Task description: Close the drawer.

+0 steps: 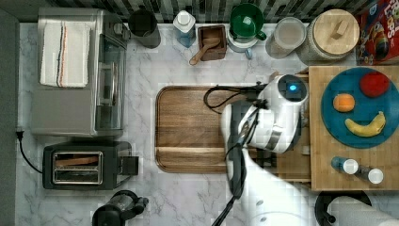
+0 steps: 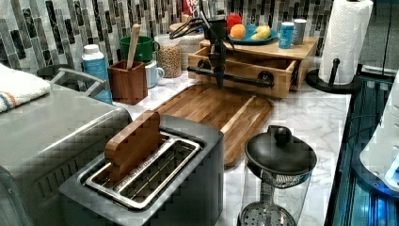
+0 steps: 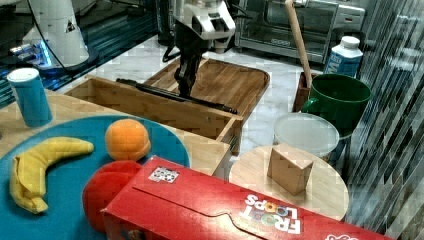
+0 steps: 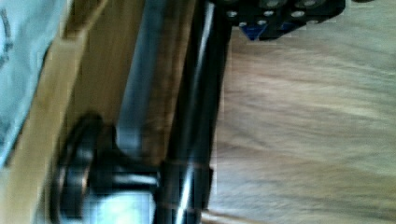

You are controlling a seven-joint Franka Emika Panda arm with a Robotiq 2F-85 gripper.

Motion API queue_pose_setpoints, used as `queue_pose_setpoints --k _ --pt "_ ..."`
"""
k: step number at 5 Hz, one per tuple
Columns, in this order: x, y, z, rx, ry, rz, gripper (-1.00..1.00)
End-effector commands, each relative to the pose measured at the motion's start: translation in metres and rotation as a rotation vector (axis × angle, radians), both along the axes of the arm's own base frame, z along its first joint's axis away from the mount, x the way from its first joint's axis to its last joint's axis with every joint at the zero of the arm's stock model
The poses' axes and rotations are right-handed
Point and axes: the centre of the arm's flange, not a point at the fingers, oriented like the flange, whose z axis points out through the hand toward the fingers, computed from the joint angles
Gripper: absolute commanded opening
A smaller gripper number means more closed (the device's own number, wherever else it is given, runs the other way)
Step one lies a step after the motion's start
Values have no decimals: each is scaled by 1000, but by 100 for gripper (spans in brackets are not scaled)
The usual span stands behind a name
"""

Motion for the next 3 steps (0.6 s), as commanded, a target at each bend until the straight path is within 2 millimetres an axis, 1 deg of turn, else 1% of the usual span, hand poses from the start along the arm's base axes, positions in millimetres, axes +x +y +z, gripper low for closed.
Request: queue_pose_setpoints --k 1,2,3 --pt "1 -227 62 -131 -153 -95 -100" --pt "-12 -255 83 -178 -116 -134 -100" --pt "-22 -257 90 -212 -102 -194 -100"
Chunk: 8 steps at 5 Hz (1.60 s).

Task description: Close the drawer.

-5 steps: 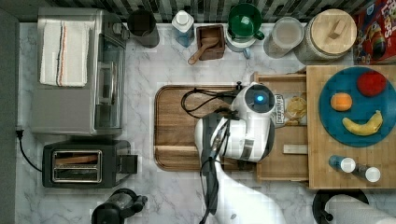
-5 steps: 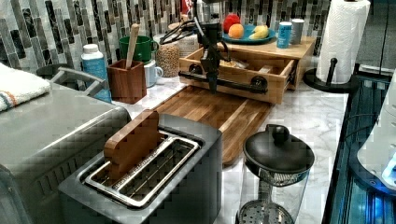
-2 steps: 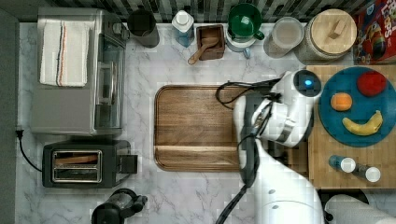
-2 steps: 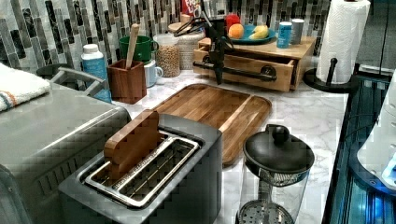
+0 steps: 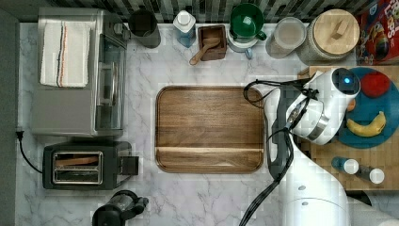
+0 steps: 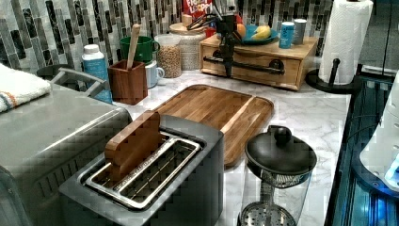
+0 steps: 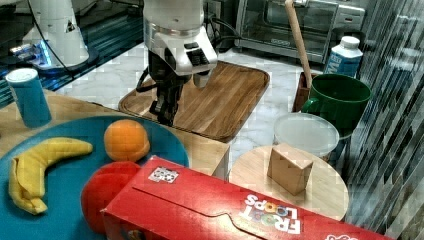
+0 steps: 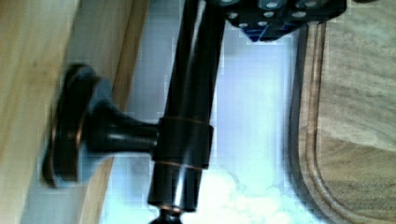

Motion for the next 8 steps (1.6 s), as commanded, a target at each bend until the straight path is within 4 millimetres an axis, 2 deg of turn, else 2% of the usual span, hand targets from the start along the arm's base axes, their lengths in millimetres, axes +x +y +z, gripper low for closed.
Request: queue_pose_setpoints --k 1,8 --pt "-46 -134 94 -237 -131 -288 -100" --pt "-46 -134 94 -237 -131 -288 -100"
